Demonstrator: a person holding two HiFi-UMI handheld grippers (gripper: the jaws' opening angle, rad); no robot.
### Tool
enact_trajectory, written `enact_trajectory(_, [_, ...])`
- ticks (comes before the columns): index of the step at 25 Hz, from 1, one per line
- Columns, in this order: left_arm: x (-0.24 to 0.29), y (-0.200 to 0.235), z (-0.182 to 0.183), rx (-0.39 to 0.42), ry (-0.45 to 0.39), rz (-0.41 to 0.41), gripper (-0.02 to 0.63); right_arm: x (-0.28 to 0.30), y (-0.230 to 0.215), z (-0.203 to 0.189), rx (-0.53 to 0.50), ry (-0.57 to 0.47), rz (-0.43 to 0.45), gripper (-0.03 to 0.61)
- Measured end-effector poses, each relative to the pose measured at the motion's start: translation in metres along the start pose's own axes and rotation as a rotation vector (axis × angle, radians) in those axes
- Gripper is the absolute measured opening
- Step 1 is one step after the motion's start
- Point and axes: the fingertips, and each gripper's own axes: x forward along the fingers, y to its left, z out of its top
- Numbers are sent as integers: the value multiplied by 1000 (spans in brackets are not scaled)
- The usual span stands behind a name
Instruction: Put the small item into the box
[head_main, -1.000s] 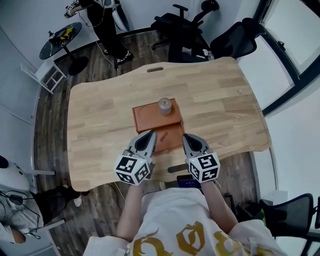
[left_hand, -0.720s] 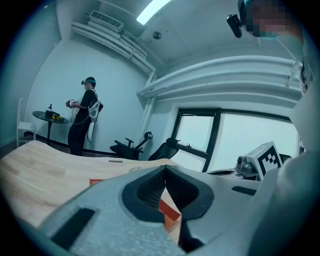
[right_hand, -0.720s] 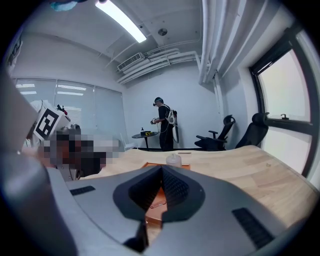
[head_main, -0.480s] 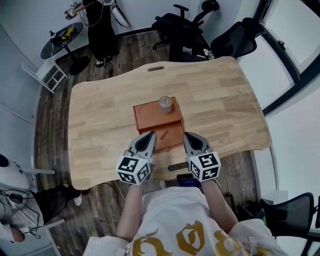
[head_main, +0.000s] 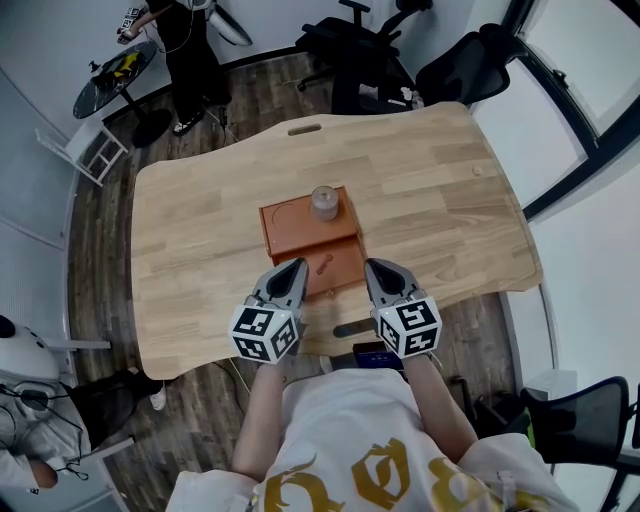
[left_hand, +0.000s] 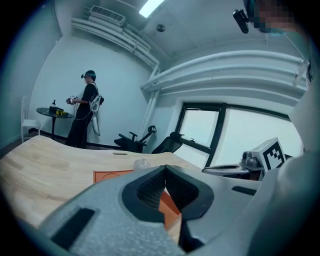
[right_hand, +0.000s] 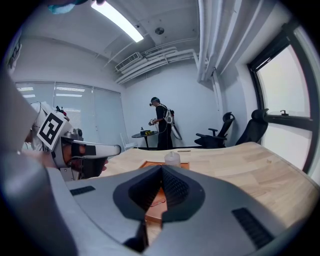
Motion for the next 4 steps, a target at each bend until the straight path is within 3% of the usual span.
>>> enact_trajectory(4, [5,0,-4,-10,16,-4,9,2,-3,0,0,0,1,11])
